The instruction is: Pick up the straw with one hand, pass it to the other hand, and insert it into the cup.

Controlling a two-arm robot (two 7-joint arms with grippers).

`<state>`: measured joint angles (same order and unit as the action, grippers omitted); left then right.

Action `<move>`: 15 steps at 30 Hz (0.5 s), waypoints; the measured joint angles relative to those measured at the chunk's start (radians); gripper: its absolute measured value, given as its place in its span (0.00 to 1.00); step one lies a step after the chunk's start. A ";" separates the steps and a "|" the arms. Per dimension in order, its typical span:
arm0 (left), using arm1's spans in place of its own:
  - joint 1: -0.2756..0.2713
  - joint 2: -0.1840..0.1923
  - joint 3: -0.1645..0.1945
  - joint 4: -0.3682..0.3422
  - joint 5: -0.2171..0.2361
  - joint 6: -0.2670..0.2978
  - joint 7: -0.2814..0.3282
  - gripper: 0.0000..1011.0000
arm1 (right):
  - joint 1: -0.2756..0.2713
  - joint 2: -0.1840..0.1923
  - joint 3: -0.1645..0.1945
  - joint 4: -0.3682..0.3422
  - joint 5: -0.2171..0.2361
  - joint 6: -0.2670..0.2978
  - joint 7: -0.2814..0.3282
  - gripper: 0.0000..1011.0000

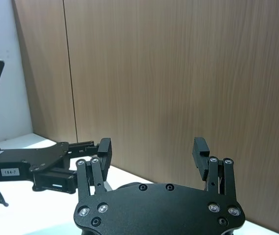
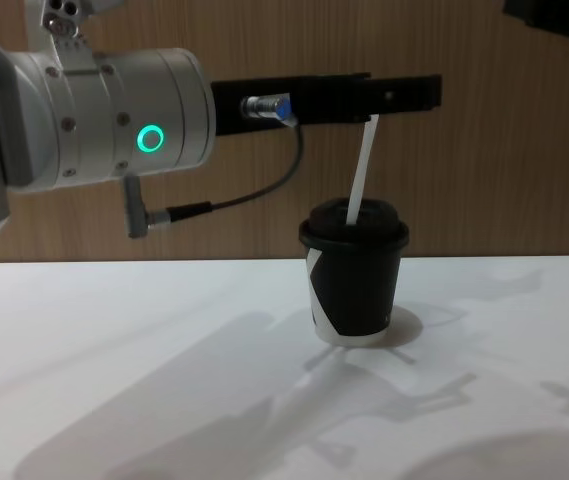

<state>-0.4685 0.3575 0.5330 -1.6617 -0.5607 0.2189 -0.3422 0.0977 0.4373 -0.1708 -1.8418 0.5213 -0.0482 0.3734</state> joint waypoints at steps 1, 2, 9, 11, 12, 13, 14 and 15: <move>0.001 0.001 -0.001 -0.001 0.000 0.000 0.000 0.99 | 0.001 -0.001 -0.001 0.000 0.002 0.003 -0.001 0.99; 0.002 0.001 -0.001 -0.001 0.000 0.000 0.000 0.99 | 0.003 -0.003 -0.002 -0.001 0.004 0.008 -0.003 0.99; 0.011 0.003 -0.005 -0.006 -0.001 0.000 -0.002 0.99 | 0.010 -0.009 -0.006 -0.003 0.013 0.028 -0.012 0.99; 0.013 0.004 -0.006 -0.007 -0.002 0.000 -0.003 0.99 | 0.011 -0.010 -0.007 -0.004 0.015 0.032 -0.015 0.99; 0.013 0.004 -0.006 -0.007 -0.002 0.000 -0.003 0.99 | 0.011 -0.010 -0.008 -0.004 0.016 0.034 -0.016 0.99; 0.014 0.004 -0.007 -0.007 -0.002 0.000 -0.003 0.99 | 0.012 -0.011 -0.008 -0.004 0.017 0.035 -0.016 0.99; 0.014 0.004 -0.007 -0.007 -0.002 0.000 -0.003 0.99 | 0.013 -0.011 -0.008 -0.004 0.018 0.037 -0.017 0.99; 0.015 0.004 -0.007 -0.008 -0.002 0.000 -0.003 0.99 | 0.013 -0.011 -0.008 -0.004 0.018 0.037 -0.017 0.99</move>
<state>-0.4539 0.3618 0.5261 -1.6693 -0.5626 0.2189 -0.3452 0.1103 0.4260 -0.1789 -1.8459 0.5389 -0.0114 0.3568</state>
